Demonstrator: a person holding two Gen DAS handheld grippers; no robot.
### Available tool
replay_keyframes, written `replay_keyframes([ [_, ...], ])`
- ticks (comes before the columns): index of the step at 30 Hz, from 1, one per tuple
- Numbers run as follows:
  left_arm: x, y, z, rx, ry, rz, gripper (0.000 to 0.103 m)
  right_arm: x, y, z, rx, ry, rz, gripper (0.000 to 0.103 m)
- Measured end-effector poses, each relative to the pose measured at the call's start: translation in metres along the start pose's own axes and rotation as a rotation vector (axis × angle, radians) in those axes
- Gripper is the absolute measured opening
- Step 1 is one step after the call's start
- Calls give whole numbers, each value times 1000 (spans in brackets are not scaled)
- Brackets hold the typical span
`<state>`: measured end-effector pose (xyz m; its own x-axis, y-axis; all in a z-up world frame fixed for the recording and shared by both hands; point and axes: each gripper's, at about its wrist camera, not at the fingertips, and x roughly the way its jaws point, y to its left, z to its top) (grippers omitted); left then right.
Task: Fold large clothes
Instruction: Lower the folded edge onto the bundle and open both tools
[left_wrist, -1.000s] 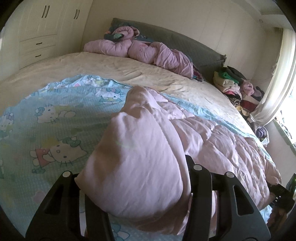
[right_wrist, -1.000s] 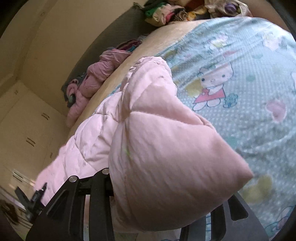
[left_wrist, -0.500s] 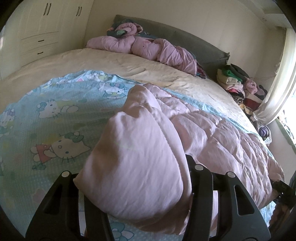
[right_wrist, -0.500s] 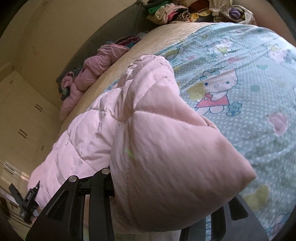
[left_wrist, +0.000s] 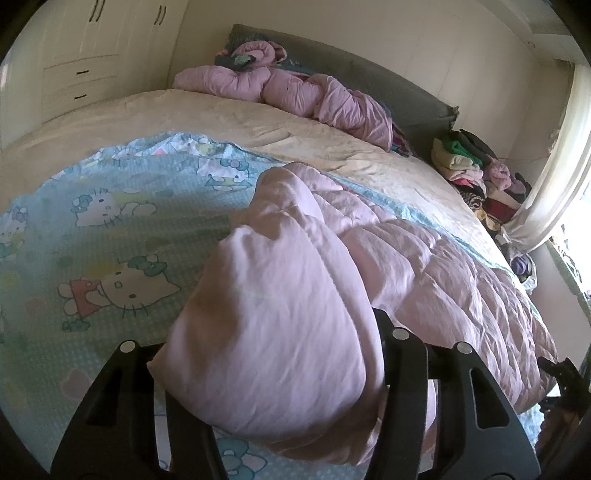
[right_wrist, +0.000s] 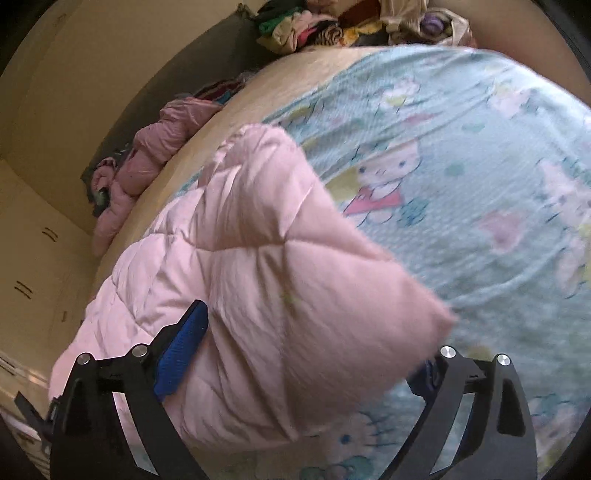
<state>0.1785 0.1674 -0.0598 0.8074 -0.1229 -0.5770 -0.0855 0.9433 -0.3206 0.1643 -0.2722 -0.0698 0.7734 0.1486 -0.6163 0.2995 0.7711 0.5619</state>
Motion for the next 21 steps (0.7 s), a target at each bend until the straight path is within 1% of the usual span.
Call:
replay_keyframes([
  [3,0,3,0,-15,7,-9,47,-12,1,1,-19,-31,-23,95],
  [4,0,4,0,-17,8,-10,49,-19,2,1,-27,-59,-36,96],
  [7,-2,6,-1,-23,10,-7,53,-31,5,1,-52,-97,-55,98],
  [9,-2,6,-1,-20,13,4,64,-34,6,2,-64,-96,-66,98],
  [10,-3,6,-2,-17,12,11,72,-35,6,2,-65,-97,-68,98],
  [11,-4,5,-2,-11,8,22,84,-39,7,2,-71,-102,-70,98],
  [13,-9,4,-1,3,-4,48,93,-43,13,2,-90,-101,-71,98],
  [16,-20,4,0,3,-27,53,93,-59,23,2,-150,-125,-72,98],
  [19,-36,2,-2,23,-36,67,93,-81,41,-2,-265,-165,-77,99],
  [21,-51,-1,-4,34,-57,69,93,-96,52,-7,-337,-193,-70,99],
])
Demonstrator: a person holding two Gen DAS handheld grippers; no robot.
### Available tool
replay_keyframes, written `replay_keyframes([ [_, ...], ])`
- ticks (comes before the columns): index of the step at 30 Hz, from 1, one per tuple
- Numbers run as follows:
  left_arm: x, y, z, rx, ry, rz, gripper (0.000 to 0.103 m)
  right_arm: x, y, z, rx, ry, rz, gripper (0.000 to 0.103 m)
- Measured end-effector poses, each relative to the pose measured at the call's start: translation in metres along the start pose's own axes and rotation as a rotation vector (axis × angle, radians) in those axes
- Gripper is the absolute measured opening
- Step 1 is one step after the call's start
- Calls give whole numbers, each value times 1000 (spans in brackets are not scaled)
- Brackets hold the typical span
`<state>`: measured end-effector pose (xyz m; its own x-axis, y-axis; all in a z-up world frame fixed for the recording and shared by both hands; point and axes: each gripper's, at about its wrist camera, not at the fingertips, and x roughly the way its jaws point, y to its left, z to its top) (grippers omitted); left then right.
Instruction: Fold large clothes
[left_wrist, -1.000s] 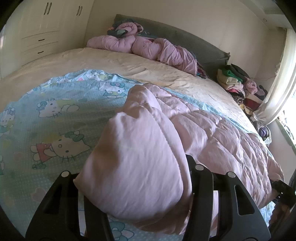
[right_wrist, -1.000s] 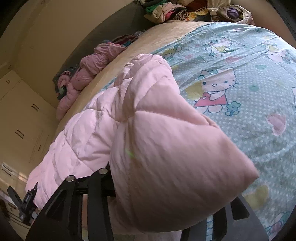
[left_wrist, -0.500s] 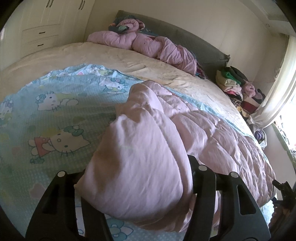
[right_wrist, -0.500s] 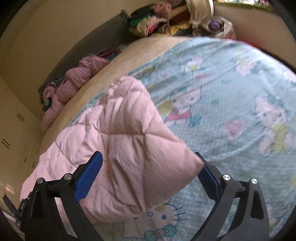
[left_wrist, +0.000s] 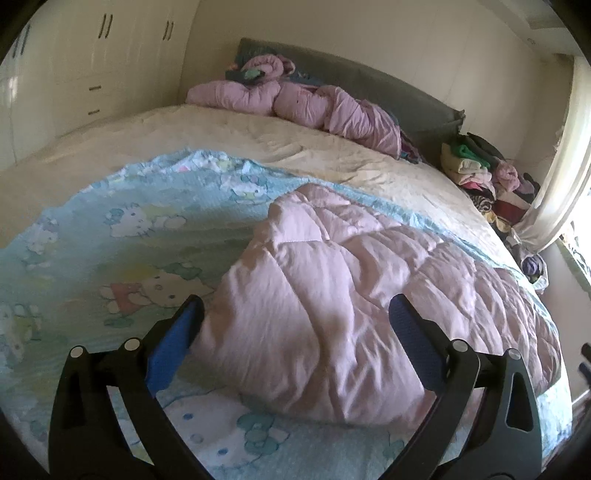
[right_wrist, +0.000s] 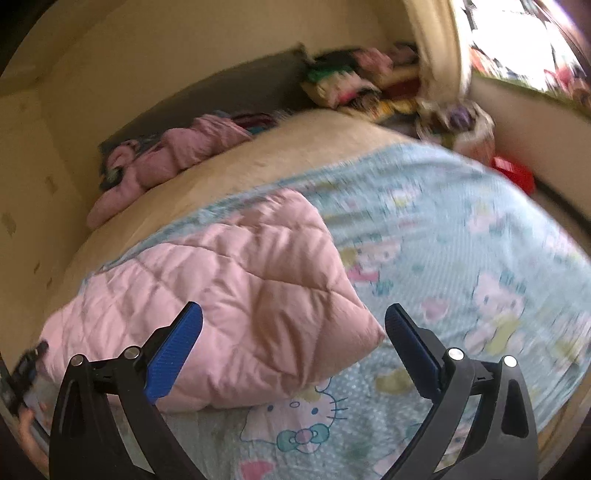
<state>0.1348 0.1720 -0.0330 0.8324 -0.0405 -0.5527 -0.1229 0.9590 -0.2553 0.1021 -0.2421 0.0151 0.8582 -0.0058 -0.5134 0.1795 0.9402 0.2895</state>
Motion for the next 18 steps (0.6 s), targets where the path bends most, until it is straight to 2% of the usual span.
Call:
replay_keyframes([
  [3,-24,-5,1,22,-36,-12,93,-25,17,0,-105,-55,13,99],
  [6,-51,-14,-1,57,-55,-26,93,-48,27,-4,-135,-95,52,99],
  [11,-95,-27,-12,75,-76,-72,94,-77,41,-12,-144,-110,122,99],
  [18,-140,-51,-49,133,-81,-96,94,-108,54,-38,-192,-97,183,99],
])
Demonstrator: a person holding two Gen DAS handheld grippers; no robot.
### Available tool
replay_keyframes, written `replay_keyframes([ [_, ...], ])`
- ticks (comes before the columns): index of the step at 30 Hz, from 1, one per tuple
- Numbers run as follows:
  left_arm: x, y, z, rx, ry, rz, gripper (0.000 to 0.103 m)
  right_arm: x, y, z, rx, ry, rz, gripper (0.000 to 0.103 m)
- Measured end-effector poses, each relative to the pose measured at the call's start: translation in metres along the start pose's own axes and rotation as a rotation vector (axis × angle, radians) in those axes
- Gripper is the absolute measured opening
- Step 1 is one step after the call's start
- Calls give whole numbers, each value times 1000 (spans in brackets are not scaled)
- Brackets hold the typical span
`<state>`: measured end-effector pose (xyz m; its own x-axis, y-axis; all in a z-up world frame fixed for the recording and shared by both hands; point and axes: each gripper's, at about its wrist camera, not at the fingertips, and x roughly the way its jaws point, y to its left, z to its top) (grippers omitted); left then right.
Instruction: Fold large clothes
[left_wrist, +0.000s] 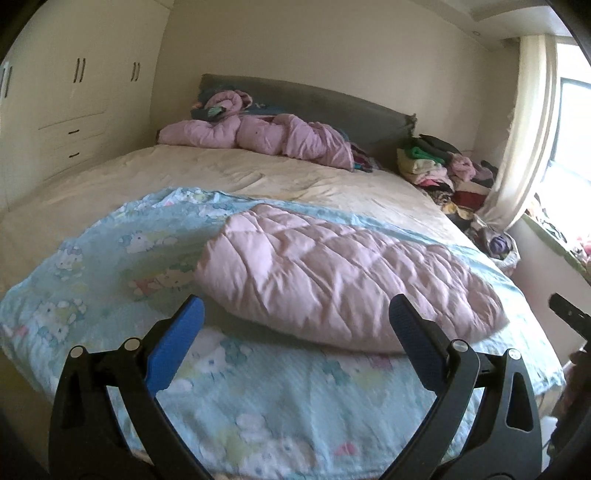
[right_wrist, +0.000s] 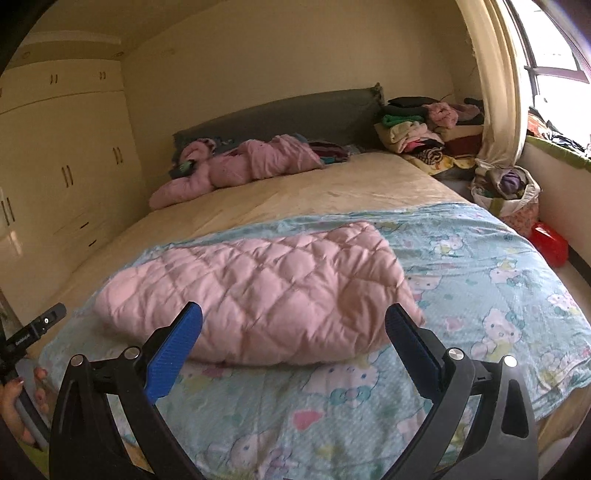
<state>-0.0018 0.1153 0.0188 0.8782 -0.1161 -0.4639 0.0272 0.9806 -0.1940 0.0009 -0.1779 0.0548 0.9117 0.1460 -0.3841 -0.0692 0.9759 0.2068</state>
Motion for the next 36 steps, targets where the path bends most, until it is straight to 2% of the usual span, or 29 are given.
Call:
replay_keyframes([
  [3,-11,-11,-12,21,11,-16,94,-9,4,-11,3,1,3,99],
  [9,-21,-26,-38,65,38,-1,94,-21,12,-37,-24,30,9,99],
  [17,-16,-40,-65,77,98,-19,94,-24,12,-69,-4,61,8,99],
  [25,-15,-44,-69,65,96,-18,94,-10,17,-78,-16,128,40,99],
  [36,-17,-43,-67,59,88,-4,94,-14,26,-80,-43,119,51,99],
])
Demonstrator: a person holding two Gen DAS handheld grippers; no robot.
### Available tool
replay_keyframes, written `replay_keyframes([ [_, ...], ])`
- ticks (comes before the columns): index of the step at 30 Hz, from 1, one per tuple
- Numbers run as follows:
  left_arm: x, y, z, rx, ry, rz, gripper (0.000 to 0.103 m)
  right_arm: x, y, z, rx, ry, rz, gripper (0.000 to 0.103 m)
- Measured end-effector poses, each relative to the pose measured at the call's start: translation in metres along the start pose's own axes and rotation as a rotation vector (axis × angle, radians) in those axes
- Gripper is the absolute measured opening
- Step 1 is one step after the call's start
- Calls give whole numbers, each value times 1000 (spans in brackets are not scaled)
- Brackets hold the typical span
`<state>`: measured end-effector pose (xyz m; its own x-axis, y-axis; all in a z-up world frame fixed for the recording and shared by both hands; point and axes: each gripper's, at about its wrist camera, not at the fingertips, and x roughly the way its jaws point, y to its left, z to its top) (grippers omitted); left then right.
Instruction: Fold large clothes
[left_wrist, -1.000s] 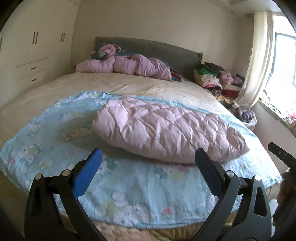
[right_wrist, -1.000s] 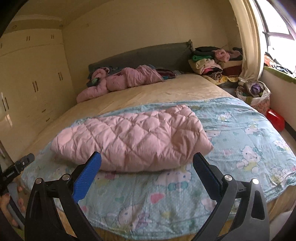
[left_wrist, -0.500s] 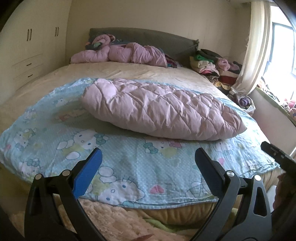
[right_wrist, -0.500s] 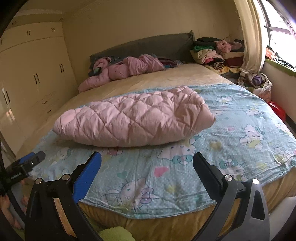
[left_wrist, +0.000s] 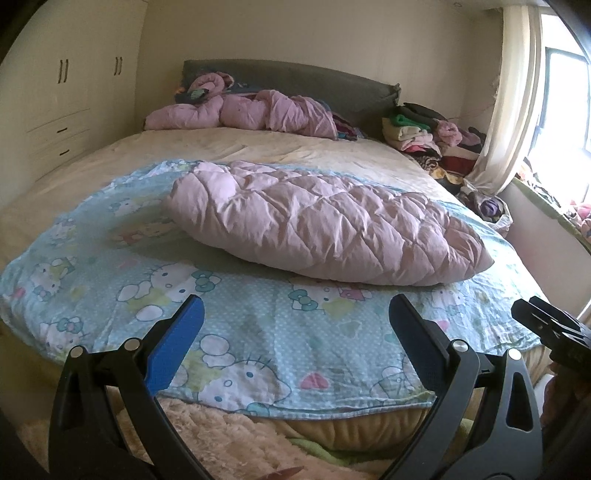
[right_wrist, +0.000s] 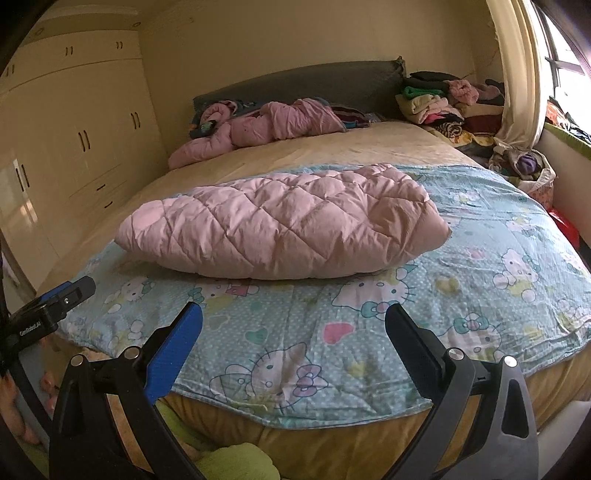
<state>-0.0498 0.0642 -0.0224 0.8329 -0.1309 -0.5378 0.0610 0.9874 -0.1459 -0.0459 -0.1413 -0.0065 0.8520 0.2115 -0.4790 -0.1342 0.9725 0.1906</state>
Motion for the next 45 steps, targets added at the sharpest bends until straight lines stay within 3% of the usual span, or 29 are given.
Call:
replay_keyframes([
  [45,-1,9,1,-9,2,18,94,-1,15,1,-53,-12,7,99],
])
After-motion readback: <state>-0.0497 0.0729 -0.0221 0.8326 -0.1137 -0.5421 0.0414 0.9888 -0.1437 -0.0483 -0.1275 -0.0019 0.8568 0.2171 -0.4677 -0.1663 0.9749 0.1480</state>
